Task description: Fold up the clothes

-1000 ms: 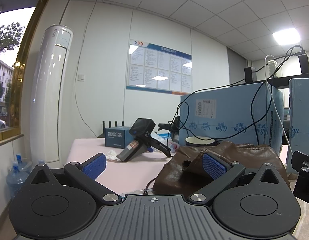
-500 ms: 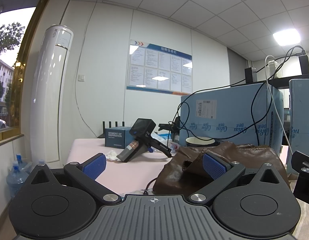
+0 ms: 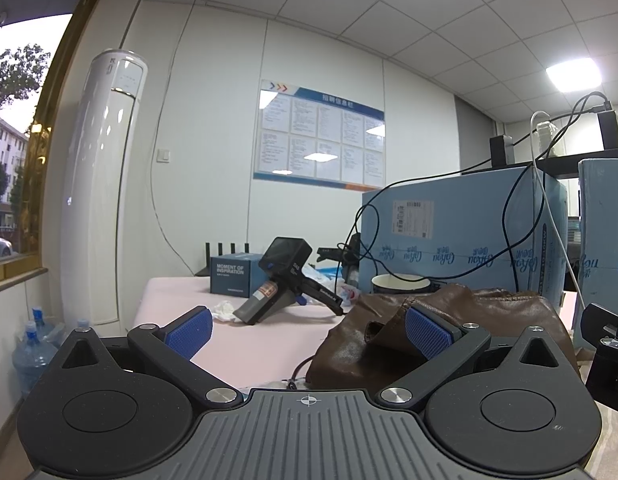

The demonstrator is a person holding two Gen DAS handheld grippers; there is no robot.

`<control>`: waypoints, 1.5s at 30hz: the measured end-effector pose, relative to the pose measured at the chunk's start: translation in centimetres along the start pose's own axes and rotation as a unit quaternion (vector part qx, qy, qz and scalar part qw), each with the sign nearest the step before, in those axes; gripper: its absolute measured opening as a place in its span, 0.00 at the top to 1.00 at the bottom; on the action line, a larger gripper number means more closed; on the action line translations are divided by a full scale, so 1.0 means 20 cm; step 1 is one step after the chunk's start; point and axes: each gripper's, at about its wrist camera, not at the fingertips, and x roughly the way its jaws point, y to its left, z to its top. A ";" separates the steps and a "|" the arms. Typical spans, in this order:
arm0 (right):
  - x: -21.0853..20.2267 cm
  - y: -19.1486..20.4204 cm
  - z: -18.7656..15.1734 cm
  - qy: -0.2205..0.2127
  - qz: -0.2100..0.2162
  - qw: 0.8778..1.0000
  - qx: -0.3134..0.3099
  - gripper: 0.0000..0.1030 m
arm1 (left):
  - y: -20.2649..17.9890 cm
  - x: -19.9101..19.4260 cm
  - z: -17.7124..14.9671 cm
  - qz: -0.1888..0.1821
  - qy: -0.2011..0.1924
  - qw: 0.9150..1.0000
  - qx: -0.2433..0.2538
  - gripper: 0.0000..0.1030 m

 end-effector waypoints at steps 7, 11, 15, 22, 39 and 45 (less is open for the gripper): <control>0.00 0.00 0.00 -0.001 0.000 1.000 0.000 0.00 | 0.00 0.00 0.00 -0.001 0.000 1.000 -0.002 0.00; 0.00 0.00 0.00 0.000 0.000 1.000 0.000 0.00 | 0.01 0.00 0.00 -0.003 0.002 1.000 -0.003 0.00; 0.00 0.00 0.00 0.000 0.001 1.000 0.000 0.00 | 0.01 0.00 0.00 -0.005 -0.001 1.000 -0.003 0.00; 0.00 0.00 0.00 0.001 0.001 1.000 0.001 0.00 | 0.01 0.00 0.00 -0.008 0.001 1.000 -0.004 0.00; 0.01 0.00 0.00 0.005 0.004 1.000 0.000 0.00 | 0.03 0.00 0.00 -0.015 -0.004 1.000 -0.015 0.00; 0.02 0.00 0.00 0.005 0.004 1.000 -0.001 0.00 | 0.07 0.00 0.00 -0.015 -0.002 0.999 -0.037 0.00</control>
